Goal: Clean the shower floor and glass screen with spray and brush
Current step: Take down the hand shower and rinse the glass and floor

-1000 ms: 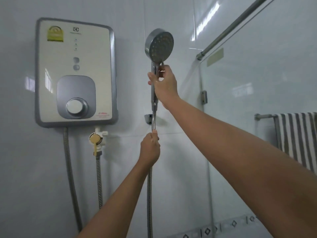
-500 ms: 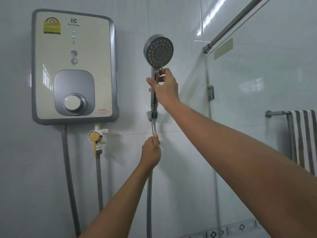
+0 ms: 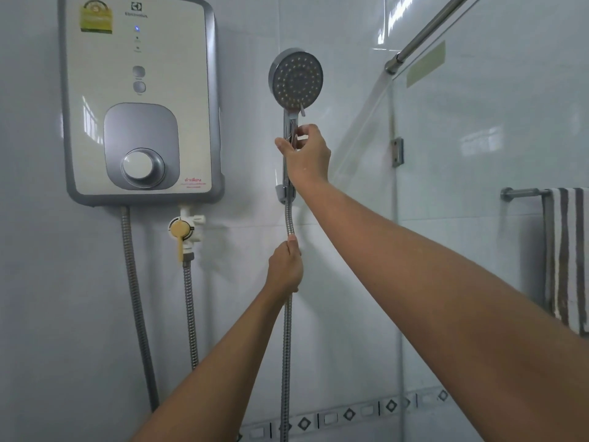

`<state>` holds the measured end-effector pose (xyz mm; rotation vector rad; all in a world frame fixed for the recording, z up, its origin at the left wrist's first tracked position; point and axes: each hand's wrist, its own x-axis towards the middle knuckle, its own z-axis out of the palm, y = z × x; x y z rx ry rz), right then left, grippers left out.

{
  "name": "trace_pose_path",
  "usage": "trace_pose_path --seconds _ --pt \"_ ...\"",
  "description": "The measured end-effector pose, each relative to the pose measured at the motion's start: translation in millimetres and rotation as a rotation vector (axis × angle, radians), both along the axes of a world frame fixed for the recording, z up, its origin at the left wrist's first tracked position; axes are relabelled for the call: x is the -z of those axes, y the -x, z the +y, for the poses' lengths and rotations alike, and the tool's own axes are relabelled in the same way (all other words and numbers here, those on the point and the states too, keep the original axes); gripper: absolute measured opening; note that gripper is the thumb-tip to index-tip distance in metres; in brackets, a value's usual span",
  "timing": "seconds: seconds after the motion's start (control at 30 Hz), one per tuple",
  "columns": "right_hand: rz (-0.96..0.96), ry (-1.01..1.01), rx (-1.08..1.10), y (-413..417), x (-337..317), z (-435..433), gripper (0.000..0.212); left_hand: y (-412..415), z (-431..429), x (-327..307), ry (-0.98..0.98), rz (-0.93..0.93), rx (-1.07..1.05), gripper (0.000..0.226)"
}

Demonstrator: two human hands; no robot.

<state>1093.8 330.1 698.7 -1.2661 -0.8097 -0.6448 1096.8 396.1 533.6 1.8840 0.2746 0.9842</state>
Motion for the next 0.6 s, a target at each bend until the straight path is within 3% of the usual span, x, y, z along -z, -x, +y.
trace_pose_path --seconds 0.1,0.2,0.3,0.43,0.6 --pt "0.047 0.017 -0.045 3.8 31.0 -3.5 0.026 15.3 6.4 8.2 -0.116 0.031 -0.042 0.053" --pt "0.012 0.022 -0.043 9.3 75.7 -10.0 0.029 40.4 20.4 28.6 -0.383 0.114 -0.246 0.052" --pt "-0.07 0.061 -0.032 15.7 139.4 -17.2 0.024 77.2 34.1 69.9 -0.558 0.041 -0.344 0.045" --pt "-0.038 0.158 -0.104 34.1 262.3 -19.3 0.015 141.9 51.9 165.1 -0.637 -0.024 -0.29 0.034" --pt "0.108 0.409 -0.27 76.9 436.7 -7.5 0.006 218.9 73.0 316.4 -0.482 0.156 -0.222 0.031"
